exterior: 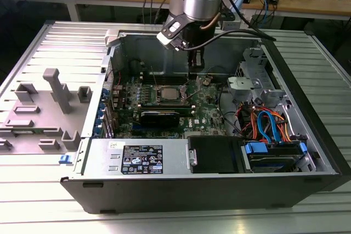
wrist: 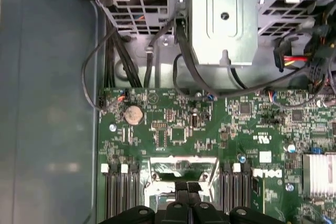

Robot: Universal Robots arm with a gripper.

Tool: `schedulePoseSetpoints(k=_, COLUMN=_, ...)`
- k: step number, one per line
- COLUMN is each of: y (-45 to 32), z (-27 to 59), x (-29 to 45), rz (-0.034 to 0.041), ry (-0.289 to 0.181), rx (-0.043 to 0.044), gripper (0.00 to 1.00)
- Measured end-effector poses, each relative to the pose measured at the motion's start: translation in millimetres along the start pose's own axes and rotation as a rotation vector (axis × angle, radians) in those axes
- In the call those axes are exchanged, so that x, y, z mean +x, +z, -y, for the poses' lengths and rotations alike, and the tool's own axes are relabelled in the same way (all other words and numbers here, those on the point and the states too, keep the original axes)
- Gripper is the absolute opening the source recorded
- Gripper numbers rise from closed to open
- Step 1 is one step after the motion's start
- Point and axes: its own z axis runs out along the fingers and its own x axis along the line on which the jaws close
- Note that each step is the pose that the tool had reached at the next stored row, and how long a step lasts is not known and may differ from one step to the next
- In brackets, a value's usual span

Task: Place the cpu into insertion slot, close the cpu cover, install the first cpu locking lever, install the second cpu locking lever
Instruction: 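Close the cpu cover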

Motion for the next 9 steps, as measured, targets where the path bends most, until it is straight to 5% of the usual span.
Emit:
schedulePoseSetpoints(k=6, y=0.5, z=-18.4, x=0.0, rz=-0.0001, ry=-0.005, rx=-0.0001, gripper=0.11)
schedulePoseSetpoints(k=9, y=1.4, z=-22.5, x=0.0, rz=-0.0011, ry=-0.056, rx=-0.0019, gripper=0.11)
